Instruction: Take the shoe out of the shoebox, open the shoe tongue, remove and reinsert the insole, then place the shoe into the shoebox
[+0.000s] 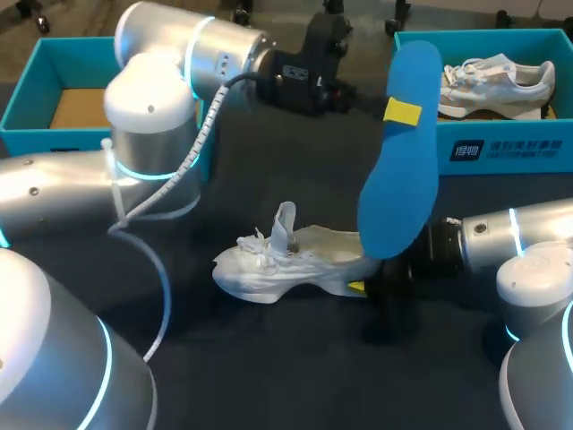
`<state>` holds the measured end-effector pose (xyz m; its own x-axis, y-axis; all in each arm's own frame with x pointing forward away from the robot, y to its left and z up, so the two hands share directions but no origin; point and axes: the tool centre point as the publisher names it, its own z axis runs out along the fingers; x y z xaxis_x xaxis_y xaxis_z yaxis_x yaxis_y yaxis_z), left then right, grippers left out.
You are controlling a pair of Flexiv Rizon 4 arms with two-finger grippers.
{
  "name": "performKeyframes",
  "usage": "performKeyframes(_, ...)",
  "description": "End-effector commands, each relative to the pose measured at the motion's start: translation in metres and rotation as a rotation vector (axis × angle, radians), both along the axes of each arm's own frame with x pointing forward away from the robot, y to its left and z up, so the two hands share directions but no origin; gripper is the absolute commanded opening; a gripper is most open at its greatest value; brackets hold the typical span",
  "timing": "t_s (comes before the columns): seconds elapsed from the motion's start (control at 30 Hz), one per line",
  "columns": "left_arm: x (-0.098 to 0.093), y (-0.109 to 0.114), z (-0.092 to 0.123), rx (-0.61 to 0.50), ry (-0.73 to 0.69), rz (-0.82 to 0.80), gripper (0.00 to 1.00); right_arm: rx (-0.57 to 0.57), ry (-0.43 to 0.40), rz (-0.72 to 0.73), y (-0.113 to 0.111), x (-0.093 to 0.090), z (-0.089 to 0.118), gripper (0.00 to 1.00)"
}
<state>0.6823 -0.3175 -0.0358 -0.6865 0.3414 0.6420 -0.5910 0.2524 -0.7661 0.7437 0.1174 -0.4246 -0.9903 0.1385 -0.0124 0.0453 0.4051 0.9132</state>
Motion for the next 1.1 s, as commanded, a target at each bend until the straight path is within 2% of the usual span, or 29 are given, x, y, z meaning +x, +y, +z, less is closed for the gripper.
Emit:
performKeyframes(0.03, -0.017, 0.016, 0.009, 0.027, 0.060, 0.091, 0.00, -0.003, -0.001, -0.002, 0.001, 0.001, -0.003, 0.00)
performKeyframes(0.13, -0.020, 0.020, 0.019, 0.056, 0.130, 0.104, 0.00, -0.003, -0.001, -0.002, 0.001, 0.001, -0.003, 0.00)
performKeyframes(0.3, -0.023, 0.024, 0.031, 0.098, 0.140, 0.105, 0.00, -0.003, -0.001, -0.002, 0.001, 0.001, -0.003, 0.00)
performKeyframes(0.57, -0.031, 0.031, 0.053, 0.108, 0.188, 0.110, 0.00, -0.003, -0.001, -0.002, 0.001, 0.001, -0.003, 0.00)
performKeyframes(0.7, -0.044, 0.034, 0.062, 0.121, 0.229, 0.110, 0.00, -0.003, -0.001, -0.002, 0.001, 0.001, -0.003, 0.00)
performKeyframes(1.1, -0.078, 0.045, 0.066, 0.139, 0.305, 0.099, 0.00, -0.003, -0.001, -0.002, 0.001, 0.001, -0.003, 0.00)
